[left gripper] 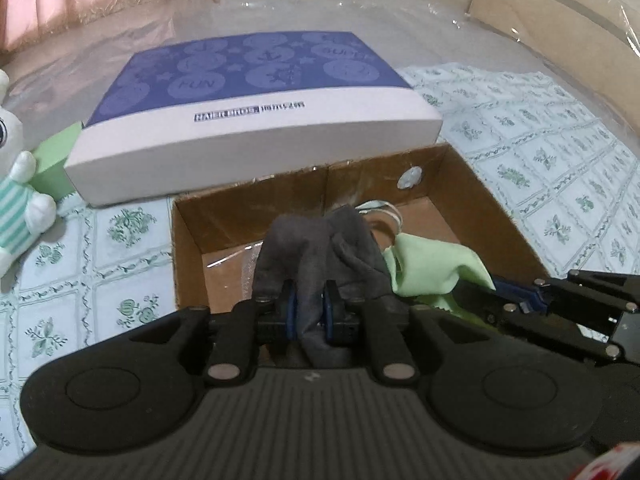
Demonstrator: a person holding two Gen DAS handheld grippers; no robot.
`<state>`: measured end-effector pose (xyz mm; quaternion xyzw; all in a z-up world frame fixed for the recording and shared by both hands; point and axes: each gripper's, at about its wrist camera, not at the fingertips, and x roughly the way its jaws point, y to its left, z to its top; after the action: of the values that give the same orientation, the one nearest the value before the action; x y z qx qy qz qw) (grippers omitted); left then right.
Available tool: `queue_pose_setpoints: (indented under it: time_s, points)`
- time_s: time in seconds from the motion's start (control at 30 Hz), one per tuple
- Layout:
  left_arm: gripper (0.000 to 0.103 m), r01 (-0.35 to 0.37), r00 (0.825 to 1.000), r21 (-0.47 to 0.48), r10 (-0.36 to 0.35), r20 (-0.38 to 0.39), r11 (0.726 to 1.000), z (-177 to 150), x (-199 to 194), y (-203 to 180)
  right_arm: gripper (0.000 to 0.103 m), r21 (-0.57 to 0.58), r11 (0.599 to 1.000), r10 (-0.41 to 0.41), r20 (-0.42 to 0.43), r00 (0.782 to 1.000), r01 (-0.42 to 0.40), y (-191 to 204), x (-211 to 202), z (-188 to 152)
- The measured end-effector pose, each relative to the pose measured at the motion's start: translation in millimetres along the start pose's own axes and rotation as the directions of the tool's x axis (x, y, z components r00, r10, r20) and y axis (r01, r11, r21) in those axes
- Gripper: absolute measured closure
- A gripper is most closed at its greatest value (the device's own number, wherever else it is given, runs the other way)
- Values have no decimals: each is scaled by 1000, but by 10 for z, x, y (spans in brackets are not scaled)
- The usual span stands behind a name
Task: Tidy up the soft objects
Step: 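Lower the grey and green cloths into the box and open both grippers, then move both tools back toward the white towel and tan sock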
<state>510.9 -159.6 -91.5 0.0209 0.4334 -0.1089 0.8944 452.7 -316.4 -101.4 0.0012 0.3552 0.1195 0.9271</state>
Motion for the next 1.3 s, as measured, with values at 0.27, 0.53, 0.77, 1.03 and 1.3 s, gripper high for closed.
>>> queue_pose_setpoints:
  time_s: [0.27, 0.53, 0.77, 1.03, 1.3]
  points:
    - [68, 19, 999, 13, -20, 36, 1000, -14, -340, 27, 44, 76, 996, 46, 81, 996, -52, -62, -373, -12]
    - [53, 66, 996, 7, -67, 63, 998, -144, -874, 41, 42, 141, 986, 78, 100, 992, -91, -33, -818, -140]
    - [46, 75, 992, -6, -74, 104, 997, -455, -1474, 43, 35, 195, 976, 71, 132, 989, -97, 36, -1368, -322]
    - [46, 93, 988, -30, -89, 126, 995, -905, -2106, 72, 31, 250, 964, 46, 175, 984, -89, 193, -1945, -556]
    - [46, 82, 983, -6, -80, 164, 997, -1370, -2689, 61, 30, 291, 951, 45, 201, 979, -103, 398, -2409, -815]
